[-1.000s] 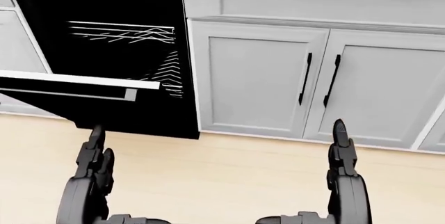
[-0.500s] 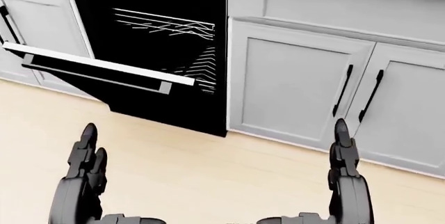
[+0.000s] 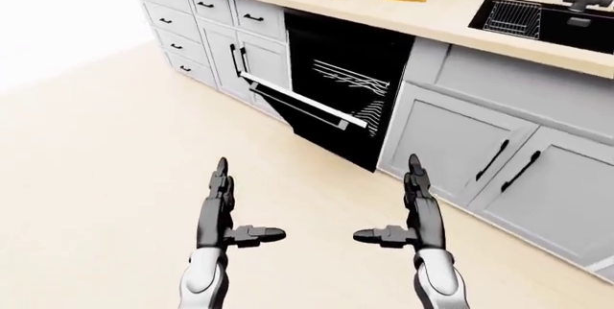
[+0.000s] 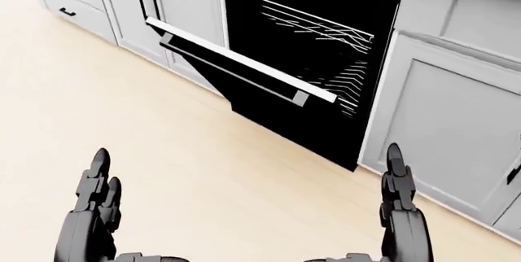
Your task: Close the dishwasher door
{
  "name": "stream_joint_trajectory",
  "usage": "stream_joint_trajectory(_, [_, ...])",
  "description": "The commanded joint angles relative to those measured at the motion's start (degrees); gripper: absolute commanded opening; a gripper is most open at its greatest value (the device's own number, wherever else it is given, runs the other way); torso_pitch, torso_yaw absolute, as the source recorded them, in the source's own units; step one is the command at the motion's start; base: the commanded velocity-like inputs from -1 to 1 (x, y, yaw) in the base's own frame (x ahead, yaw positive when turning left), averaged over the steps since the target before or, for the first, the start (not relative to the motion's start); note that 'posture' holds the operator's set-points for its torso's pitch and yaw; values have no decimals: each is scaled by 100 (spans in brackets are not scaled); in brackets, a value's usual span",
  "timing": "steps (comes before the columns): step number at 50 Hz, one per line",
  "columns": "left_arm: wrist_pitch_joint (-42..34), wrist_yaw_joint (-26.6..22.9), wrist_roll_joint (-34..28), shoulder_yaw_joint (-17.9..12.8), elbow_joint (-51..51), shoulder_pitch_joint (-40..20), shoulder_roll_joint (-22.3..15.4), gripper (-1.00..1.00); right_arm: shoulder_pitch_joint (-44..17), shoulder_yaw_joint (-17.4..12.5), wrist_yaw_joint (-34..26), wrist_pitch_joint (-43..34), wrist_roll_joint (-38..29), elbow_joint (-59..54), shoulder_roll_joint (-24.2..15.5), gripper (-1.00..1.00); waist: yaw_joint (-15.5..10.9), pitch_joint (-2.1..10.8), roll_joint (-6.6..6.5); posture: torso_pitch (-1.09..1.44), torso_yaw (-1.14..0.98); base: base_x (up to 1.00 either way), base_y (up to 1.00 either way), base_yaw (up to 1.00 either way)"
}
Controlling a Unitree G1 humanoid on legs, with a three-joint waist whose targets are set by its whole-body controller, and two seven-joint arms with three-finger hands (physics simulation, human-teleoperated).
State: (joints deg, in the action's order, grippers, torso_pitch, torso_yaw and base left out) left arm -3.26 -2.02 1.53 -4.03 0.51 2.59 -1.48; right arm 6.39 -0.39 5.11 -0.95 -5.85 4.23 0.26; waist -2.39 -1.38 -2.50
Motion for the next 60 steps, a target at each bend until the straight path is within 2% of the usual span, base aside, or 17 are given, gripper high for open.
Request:
stream_joint_trajectory(1, [208,-42,11,102,255,-138,25,100,-96,-86,53,202,-17,296,-40,100,32,64,45,0,0,0,0,64])
stream_joint_trajectory(6, [234,-41,2,109,185,-169,25,100,-94,-67,52,198,-28,296,-35,100,111,-53,388,0,0,0,0,64])
stream_joint_trajectory(9, [251,-38,-7,118,148,-182,26,100,-98,-55,50,189,-36,296,-35,100,168,70,874,0,0,0,0,64])
stream_joint_trajectory(10, [259,-35,-11,117,127,-192,25,100,-99,-57,49,185,-32,300,-35,100,222,4,596,0,0,0,0,65])
stream_joint_trajectory(12, [259,-34,-14,121,127,-190,26,100,-99,-56,49,179,-34,306,-35,100,181,-15,679,0,0,0,0,64])
stream_joint_trajectory(15, [250,-31,-12,120,142,-185,25,100,-75,-53,45,166,-36,352,-36,100,176,24,544,0,0,0,0,64])
stream_joint_trajectory(21, [210,-39,12,101,232,-151,19,100,-54,-42,50,155,-55,390,-32,100,230,-18,65,0,0,0,0,46])
stream_joint_trajectory(24, [205,-37,10,100,233,-156,20,100,-50,-45,55,157,-61,395,-33,100,220,122,-286,0,0,0,0,41])
stream_joint_trajectory(34, [208,-38,20,90,247,-145,20,100,-20,-42,56,161,-70,427,-32,100,145,-25,282,0,0,0,0,45])
stream_joint_trajectory(38, [207,-44,25,87,255,-140,18,100,-22,-40,52,159,-76,429,-33,100,195,71,836,0,0,0,0,51])
stream_joint_trajectory(39, [204,-43,24,86,261,-138,17,100,-24,-37,50,159,-78,426,-33,100,243,15,565,0,0,0,0,52])
stream_joint_trajectory(43, [196,-40,21,87,261,-143,18,100,4,-40,41,145,-77,473,-34,100,184,42,583,0,0,0,0,51])
stream_joint_trajectory(49, [180,-41,24,88,303,-121,20,100,19,-34,35,138,-86,494,-31,100,223,-37,178,0,0,0,0,51])
stream_joint_trajectory(53, [188,-40,19,91,286,-127,22,100,-2,-32,33,155,-88,451,-30,100,181,123,-433,0,0,0,0,52])
stream_joint_trajectory(54, [194,-40,15,96,271,-132,24,100,-21,-26,40,163,-97,418,-28,100,121,0,-97,0,0,0,0,52])
stream_joint_trajectory(55, [198,-41,14,97,265,-134,23,100,-30,-19,43,163,-104,404,-26,100,136,42,-184,0,0,0,0,51])
stream_joint_trajectory(60, [213,-43,17,96,222,-156,22,100,-63,-11,53,171,-109,347,-24,100,81,27,95,0,0,0,0,51])
